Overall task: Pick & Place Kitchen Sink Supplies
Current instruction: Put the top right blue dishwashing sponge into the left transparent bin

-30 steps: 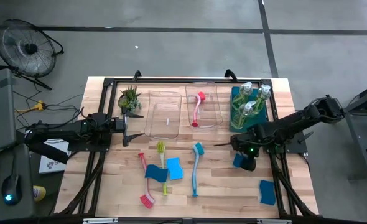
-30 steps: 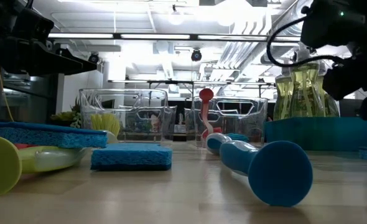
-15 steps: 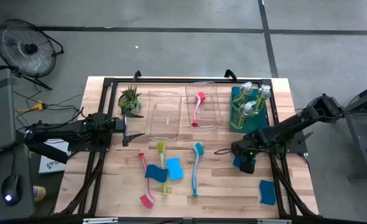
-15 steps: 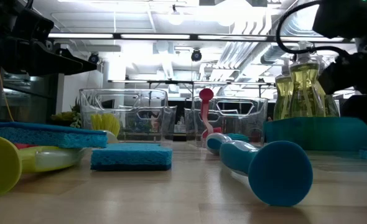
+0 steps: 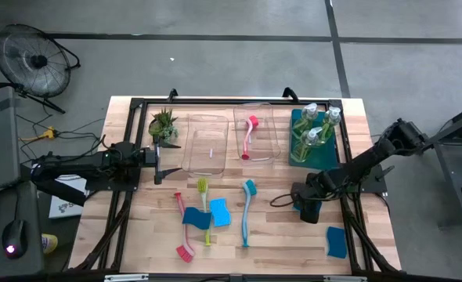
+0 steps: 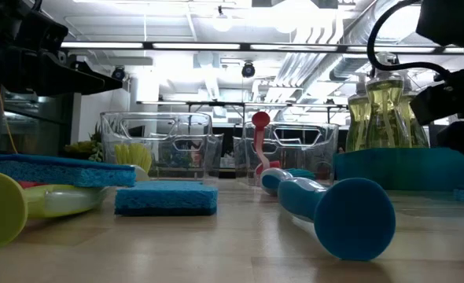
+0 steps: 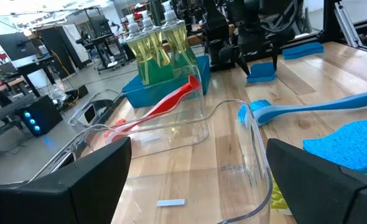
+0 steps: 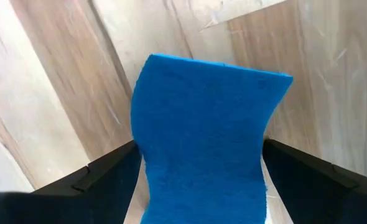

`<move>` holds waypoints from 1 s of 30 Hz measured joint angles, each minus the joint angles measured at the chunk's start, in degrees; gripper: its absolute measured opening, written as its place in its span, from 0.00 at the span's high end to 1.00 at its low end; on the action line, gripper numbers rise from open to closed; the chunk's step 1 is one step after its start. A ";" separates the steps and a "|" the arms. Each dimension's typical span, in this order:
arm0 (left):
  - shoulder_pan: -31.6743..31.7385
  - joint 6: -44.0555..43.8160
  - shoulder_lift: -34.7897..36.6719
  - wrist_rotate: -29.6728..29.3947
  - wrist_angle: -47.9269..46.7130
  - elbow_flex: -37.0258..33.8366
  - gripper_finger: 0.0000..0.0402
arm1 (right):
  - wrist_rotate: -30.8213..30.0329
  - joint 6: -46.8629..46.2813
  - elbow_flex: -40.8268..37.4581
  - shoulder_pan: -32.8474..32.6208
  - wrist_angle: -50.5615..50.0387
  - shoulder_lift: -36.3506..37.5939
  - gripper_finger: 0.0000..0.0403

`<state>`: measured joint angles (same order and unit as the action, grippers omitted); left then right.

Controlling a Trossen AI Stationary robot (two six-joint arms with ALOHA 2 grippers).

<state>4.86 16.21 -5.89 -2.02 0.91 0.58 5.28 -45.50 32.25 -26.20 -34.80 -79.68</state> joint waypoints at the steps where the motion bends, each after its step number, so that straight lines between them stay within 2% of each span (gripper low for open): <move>1: 0.00 0.00 0.00 0.00 0.00 0.00 0.09 | -0.37 -0.63 -0.03 -0.01 0.13 0.00 0.17; 8: 0.00 0.00 0.00 0.00 0.00 0.00 0.09 | -1.86 -0.82 -0.15 -0.55 0.31 -0.08 0.17; 20: 0.00 0.00 0.02 -0.02 0.00 0.00 0.09 | -9.52 -0.97 -0.44 -6.99 0.65 -0.39 0.18; 30: 0.01 0.00 0.02 -0.02 0.01 0.00 0.09 | -10.77 -0.43 -0.33 -8.89 1.26 -0.90 0.32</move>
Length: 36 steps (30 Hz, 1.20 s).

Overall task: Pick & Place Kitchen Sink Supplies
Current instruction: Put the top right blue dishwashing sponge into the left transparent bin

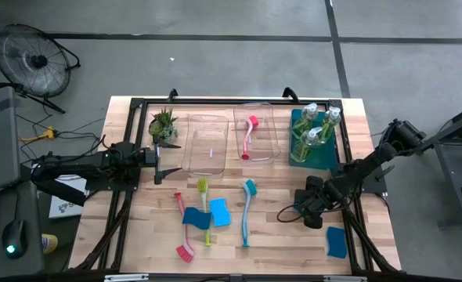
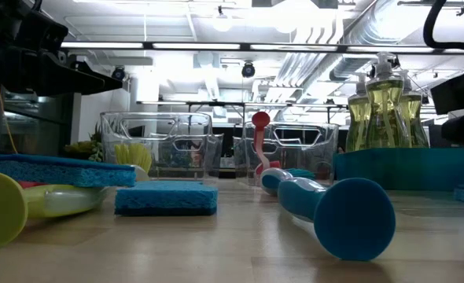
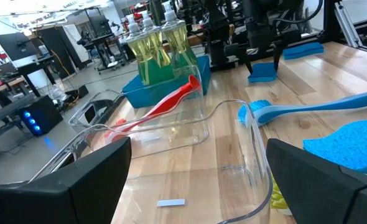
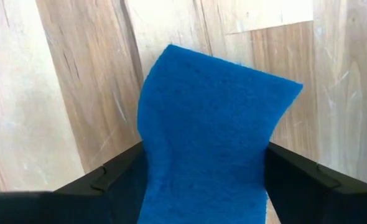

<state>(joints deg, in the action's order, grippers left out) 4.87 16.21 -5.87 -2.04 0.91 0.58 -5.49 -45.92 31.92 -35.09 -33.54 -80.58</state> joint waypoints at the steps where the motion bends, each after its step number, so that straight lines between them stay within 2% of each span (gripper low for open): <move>1: -0.01 0.00 0.00 0.00 -0.01 0.00 0.09 | -0.14 -0.24 0.00 0.00 0.00 -0.02 0.33; 12: -0.01 0.00 0.00 0.00 -0.01 0.00 0.09 | -1.45 -0.74 -0.02 0.00 0.26 -0.04 0.44; 36: 0.01 0.00 0.01 -0.02 0.00 0.00 0.09 | -6.55 -5.08 -0.24 0.09 4.73 0.88 0.79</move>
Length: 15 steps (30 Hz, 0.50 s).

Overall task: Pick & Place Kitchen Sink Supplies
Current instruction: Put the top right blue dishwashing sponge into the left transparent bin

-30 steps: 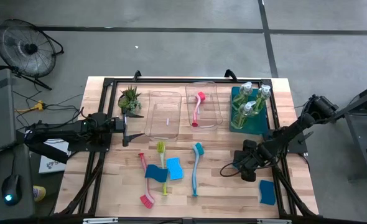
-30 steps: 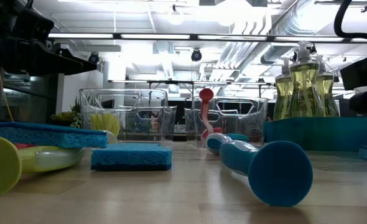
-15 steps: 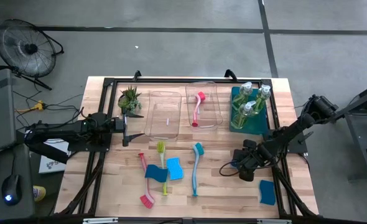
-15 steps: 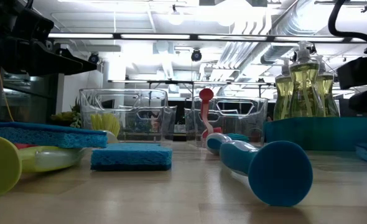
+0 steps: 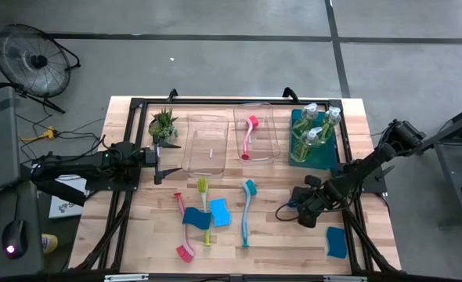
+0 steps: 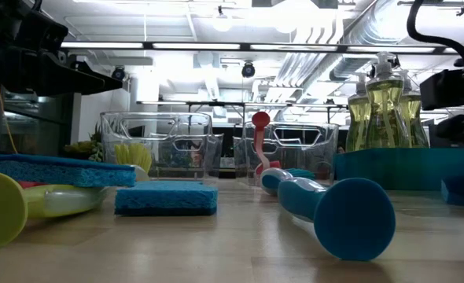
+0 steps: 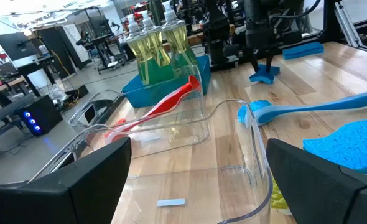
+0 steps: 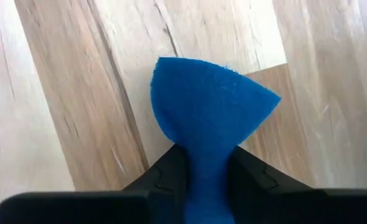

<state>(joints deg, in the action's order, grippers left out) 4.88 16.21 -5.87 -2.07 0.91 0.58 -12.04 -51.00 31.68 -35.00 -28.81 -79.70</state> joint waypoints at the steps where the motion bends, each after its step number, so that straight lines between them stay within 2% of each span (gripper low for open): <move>1: -0.02 0.00 0.00 0.00 0.00 0.00 0.09 | -0.14 0.00 -0.04 0.02 0.12 0.34 0.80; 8: -0.01 0.00 -0.02 0.00 0.00 0.00 0.09 | -4.99 0.60 -0.06 0.22 2.76 3.01 0.83; 15: -0.02 0.00 0.00 0.00 0.02 0.00 0.09 | -7.83 5.54 -0.02 2.20 10.71 4.78 0.83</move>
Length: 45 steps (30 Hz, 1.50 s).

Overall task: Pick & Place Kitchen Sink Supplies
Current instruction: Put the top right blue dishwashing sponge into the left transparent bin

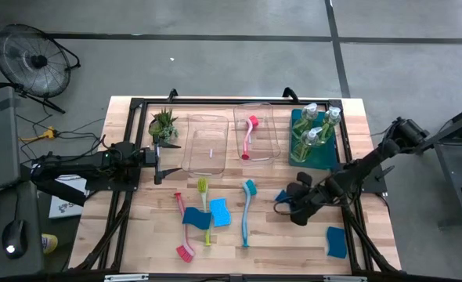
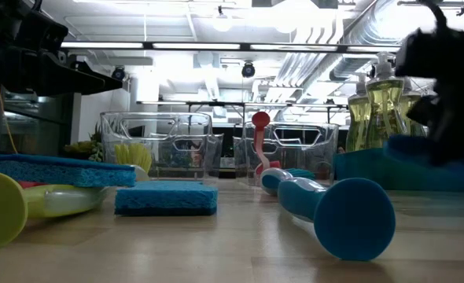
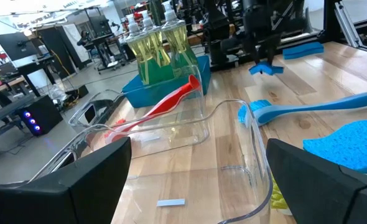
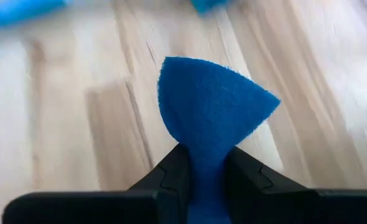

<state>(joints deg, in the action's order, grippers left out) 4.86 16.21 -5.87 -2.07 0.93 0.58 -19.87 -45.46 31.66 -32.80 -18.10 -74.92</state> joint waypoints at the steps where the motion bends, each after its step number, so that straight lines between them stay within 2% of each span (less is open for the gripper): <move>1: 0.00 0.00 0.00 0.00 0.00 0.00 0.09 | -0.34 1.28 0.00 0.45 1.75 0.24 0.83; 9: 0.00 0.00 -0.02 0.00 0.00 0.00 0.09 | -3.22 12.48 0.09 3.54 15.23 0.34 0.83; 20: 0.00 0.00 -0.02 0.00 0.00 0.00 0.09 | -7.57 26.47 0.17 5.70 28.31 0.36 0.83; 35: 0.02 0.44 0.00 -0.48 0.02 0.00 0.09 | -8.36 37.24 0.22 6.61 39.27 0.42 0.83; 45: 0.00 0.11 0.00 -0.48 0.22 0.00 0.09 | -12.61 40.83 0.22 6.58 41.04 0.42 0.83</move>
<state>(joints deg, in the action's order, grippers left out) 4.86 16.31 -5.87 -2.55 1.15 0.58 -32.47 -4.64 31.88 -26.22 22.94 -74.50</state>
